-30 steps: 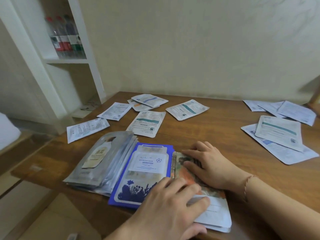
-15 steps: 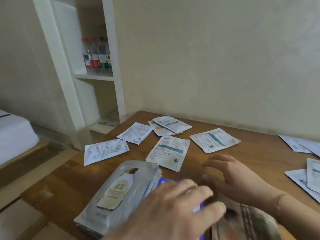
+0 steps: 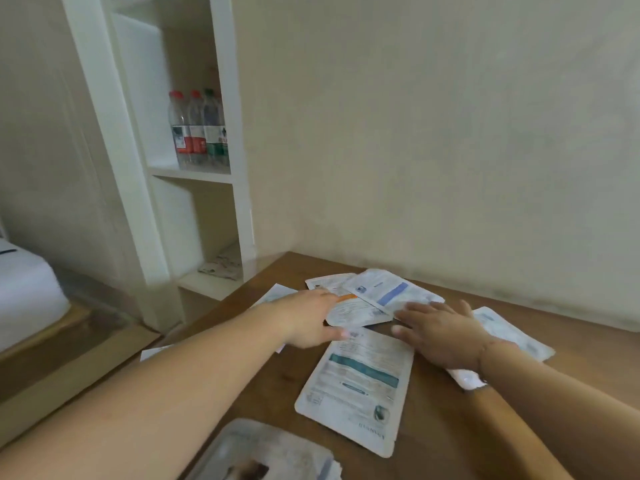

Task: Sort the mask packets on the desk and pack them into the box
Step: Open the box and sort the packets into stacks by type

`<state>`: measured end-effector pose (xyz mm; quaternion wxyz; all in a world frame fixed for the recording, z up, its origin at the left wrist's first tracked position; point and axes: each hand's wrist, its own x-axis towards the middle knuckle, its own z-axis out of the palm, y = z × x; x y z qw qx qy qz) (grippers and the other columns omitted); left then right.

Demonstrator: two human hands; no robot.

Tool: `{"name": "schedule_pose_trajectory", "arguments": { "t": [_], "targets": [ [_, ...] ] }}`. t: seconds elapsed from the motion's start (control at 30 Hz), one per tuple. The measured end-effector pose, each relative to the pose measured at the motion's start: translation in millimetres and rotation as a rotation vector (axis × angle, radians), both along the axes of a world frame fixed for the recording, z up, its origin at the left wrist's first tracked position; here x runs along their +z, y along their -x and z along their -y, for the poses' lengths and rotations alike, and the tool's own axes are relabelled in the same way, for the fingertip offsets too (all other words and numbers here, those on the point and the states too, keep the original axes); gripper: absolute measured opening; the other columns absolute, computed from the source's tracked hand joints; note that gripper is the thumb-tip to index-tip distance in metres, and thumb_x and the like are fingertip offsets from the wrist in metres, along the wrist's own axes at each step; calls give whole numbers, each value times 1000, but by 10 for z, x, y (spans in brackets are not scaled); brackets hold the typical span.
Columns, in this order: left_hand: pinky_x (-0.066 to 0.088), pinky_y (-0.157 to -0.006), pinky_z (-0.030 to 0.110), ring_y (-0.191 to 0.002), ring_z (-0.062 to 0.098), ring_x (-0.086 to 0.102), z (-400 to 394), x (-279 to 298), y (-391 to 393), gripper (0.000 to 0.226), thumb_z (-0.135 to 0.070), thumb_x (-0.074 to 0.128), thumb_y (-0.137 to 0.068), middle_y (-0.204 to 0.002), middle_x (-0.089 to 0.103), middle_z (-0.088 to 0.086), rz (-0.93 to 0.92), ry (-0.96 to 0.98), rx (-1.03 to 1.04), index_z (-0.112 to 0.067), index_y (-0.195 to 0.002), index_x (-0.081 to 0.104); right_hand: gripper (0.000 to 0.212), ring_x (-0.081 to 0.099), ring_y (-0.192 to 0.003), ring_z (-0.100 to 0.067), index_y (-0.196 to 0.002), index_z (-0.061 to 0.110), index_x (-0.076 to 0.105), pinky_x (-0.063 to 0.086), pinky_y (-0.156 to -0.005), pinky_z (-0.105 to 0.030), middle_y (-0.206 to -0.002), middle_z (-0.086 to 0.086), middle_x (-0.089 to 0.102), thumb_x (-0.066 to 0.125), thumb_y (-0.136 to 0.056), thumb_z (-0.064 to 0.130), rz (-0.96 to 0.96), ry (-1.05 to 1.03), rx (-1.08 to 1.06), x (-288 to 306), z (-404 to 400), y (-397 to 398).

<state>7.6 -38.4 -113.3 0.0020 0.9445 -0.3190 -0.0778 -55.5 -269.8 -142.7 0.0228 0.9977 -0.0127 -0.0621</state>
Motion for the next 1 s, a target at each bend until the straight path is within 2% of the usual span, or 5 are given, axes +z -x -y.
{"name": "schedule_pose_trajectory", "arguments": {
  "t": [0.23,0.4,0.8,0.9,1.0],
  "targets": [
    [36,-111,41,-142,22,34,345,-268,-213,61,-54,41,-98,-158,31,-1,68,4,-35,-24,-151,32,57,11,-148,-13,-148,42,24,3,-117,-59,-158,18,19,18,-95,64,-6,-68,-89,-3,375,291],
    [49,-65,33,-95,24,66,388,-257,-155,24,-17,46,-101,-116,67,5,473,-185,-282,-20,-124,55,65,7,-149,-16,-151,31,23,7,-121,-40,-159,9,22,42,-94,58,321,-98,-12,16,132,290],
    [40,-108,37,-134,12,43,48,-106,414,74,-73,38,-81,-145,48,-10,100,524,-18,-31,-141,46,22,66,-85,-26,-114,27,55,54,-66,-38,-104,2,69,48,-94,21,453,32,205,-66,-414,321],
    [27,-114,46,-146,22,26,96,51,554,99,-76,45,-74,-163,17,-3,-209,867,276,-32,-155,8,29,66,-74,-6,-94,34,69,52,-61,-23,-83,19,71,48,-97,15,636,-542,5,78,-265,796],
    [43,-105,45,-127,25,52,315,230,736,76,-45,65,-87,-149,46,10,-670,1063,312,-20,-150,30,17,71,-81,-11,-93,17,75,57,-72,-33,-85,5,76,58,-96,18,568,-1556,-303,162,-77,1359]
  ]
}}
